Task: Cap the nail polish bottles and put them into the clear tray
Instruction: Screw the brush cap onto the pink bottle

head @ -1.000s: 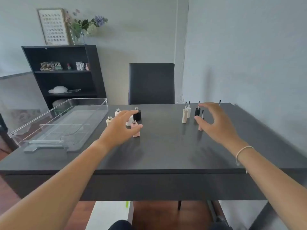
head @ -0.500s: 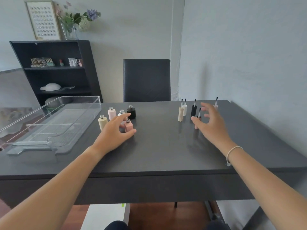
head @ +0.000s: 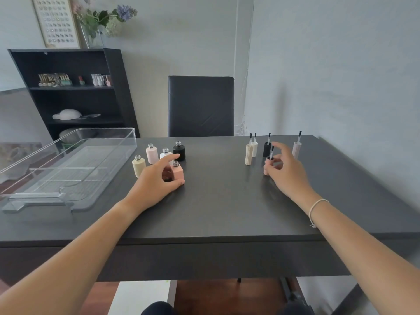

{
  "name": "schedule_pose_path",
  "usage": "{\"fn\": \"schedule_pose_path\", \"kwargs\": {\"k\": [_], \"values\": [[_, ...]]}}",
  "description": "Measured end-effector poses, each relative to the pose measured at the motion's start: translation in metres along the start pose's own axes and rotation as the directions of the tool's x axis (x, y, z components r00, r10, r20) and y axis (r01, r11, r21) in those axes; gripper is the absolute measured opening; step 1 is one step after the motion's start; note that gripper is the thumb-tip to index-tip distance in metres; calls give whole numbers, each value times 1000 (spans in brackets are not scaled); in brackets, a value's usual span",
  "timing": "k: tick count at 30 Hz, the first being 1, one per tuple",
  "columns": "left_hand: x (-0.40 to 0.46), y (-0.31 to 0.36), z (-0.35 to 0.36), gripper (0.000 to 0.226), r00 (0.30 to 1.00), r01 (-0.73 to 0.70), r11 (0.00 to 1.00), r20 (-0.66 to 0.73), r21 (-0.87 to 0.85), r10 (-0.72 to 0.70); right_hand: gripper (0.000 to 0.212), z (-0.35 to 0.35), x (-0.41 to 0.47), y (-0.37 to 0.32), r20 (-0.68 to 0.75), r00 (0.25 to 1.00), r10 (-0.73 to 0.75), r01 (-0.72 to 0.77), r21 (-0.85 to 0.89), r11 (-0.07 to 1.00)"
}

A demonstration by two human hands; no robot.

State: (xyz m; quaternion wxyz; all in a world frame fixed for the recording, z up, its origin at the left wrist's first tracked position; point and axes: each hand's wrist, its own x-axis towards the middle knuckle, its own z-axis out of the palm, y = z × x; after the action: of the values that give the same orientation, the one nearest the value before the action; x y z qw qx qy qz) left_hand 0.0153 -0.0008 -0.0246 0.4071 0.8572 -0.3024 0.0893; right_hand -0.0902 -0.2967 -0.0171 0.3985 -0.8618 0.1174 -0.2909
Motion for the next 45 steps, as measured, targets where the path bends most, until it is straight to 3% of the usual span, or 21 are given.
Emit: {"fn": "schedule_pose_path", "kwargs": {"k": [6, 15, 23, 28, 34, 45], "values": [[9, 18, 11, 57, 999, -40, 994, 10, -102, 41, 41, 18, 1, -19, 64, 997, -40, 34, 92, 995], [28, 42, 31, 32, 999, -22, 969, -39, -245, 13, 20, 47, 4, -54, 139, 985, -106, 74, 220, 973], [31, 37, 38, 28, 995, -78, 964, -84, -255, 59, 17, 54, 3, -60, 185, 973, -135, 68, 328, 942], [30, 36, 38, 33, 992, -112, 956, -94, -270, 90, 27, 49, 3, -57, 133, 965, -225, 173, 323, 930], [28, 36, 38, 35, 989, -132, 952, -105, -275, 107, 10, 45, 6, -52, 87, 986, -139, 96, 379, 920], [26, 37, 39, 36, 986, -147, 939, -118, -311, 116, 21, 40, 4, -52, 34, 981, -190, 169, 331, 929]]}}
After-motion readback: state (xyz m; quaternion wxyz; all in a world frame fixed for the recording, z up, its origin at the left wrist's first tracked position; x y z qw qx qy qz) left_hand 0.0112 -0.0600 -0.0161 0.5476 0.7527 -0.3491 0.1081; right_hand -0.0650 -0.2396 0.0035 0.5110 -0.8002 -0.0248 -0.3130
